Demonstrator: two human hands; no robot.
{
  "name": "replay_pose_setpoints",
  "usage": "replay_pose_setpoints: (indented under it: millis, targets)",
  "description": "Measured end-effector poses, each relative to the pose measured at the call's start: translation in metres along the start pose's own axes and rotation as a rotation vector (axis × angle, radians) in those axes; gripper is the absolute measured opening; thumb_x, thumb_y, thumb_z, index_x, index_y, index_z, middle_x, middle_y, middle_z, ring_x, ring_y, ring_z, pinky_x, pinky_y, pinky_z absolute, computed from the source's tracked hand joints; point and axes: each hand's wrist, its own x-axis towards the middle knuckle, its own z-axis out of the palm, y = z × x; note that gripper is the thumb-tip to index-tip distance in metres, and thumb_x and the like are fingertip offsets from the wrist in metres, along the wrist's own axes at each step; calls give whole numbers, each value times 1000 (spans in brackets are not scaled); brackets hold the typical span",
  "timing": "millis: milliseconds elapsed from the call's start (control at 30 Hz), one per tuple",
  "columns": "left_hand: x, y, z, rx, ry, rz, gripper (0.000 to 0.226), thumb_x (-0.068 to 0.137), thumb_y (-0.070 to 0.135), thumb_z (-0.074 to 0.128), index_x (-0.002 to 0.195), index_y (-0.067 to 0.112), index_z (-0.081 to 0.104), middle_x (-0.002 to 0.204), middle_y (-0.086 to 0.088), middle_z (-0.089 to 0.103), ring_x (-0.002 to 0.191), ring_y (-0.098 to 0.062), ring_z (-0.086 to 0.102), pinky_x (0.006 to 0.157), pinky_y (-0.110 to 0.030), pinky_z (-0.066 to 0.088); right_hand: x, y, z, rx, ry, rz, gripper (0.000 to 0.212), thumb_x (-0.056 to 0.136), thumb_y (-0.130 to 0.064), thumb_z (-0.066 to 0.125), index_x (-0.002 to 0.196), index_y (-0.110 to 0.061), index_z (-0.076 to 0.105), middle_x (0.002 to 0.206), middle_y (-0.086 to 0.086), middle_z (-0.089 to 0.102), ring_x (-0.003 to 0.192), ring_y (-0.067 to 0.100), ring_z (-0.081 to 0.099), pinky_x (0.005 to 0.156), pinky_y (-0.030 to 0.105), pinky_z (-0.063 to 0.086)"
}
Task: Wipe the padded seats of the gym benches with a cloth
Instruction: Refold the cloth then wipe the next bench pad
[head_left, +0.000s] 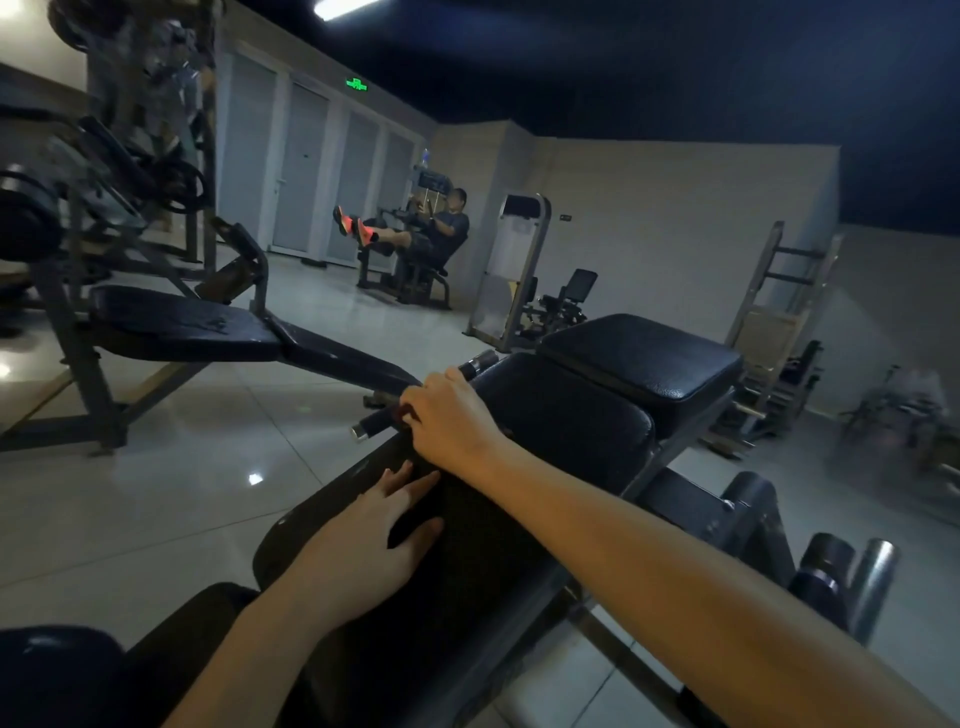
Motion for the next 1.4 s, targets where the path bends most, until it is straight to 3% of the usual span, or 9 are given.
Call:
replay_pose_setpoints:
  millis: [167,367,567,633,700,867,1000,1133,1400]
  targets:
    - [-4,5,0,-34,7,21,55,99,53,40,149,50,16,162,18,4,147,-2,2,119,-33,11,1,65,-11,-153,99,169,14,98,-25,54,106,-17,62,103,4,60,83,11,49,77,23,41]
    - [-4,6,2,-18,33,4,55,101,51,38,150,47,14,162,16,3,148,-4,-1,119,-29,6,8,105,-23,-104,235,498,22,96,-23,58,113,-11,65,104,9,64,101,25,56,89,31,43]
    - [-10,9,5,4,53,2,52,101,47,40,150,46,22,161,13,15,148,-9,15,119,-34,23,-9,4,-14,264,-59,98,21,97,-22,58,115,-16,67,101,1,70,86,7,66,92,29,53]
    - [-19,9,4,13,51,-2,43,99,46,44,142,47,37,148,14,39,126,-9,47,104,-33,46,-15,-29,-7,252,-106,-23,23,98,-24,58,116,-16,68,104,2,70,90,10,65,98,29,48]
    - [-31,4,1,20,32,-30,39,96,48,48,135,46,45,135,16,47,110,-7,53,92,-32,52,-17,-37,-5,252,-123,-48,24,98,-27,58,117,-16,67,107,2,68,95,11,63,98,30,49]
    - [-60,-4,-2,84,66,-177,54,94,58,46,145,47,33,158,12,23,144,-12,25,112,-42,37,-5,2,-5,151,20,155,20,97,-25,58,113,-18,66,108,4,62,105,15,55,94,32,50]
    - [-74,6,3,118,158,-362,74,92,62,47,153,31,19,160,6,17,146,-15,20,114,-37,32,3,5,2,65,128,312,16,94,-23,58,105,-14,67,100,7,63,103,23,54,93,38,50]
    - [-82,-3,6,152,104,-555,96,87,73,42,155,14,10,161,-5,17,148,-24,18,120,-42,24,2,-40,10,32,-14,169,21,96,-28,55,108,-13,62,105,8,59,101,21,53,93,35,48]
    - [-98,-14,9,198,-52,-614,94,88,78,24,157,17,8,164,-4,11,150,-26,10,121,-49,15,-27,-94,20,258,-110,-87,22,98,-27,55,116,-17,62,111,4,56,106,15,49,98,30,43]
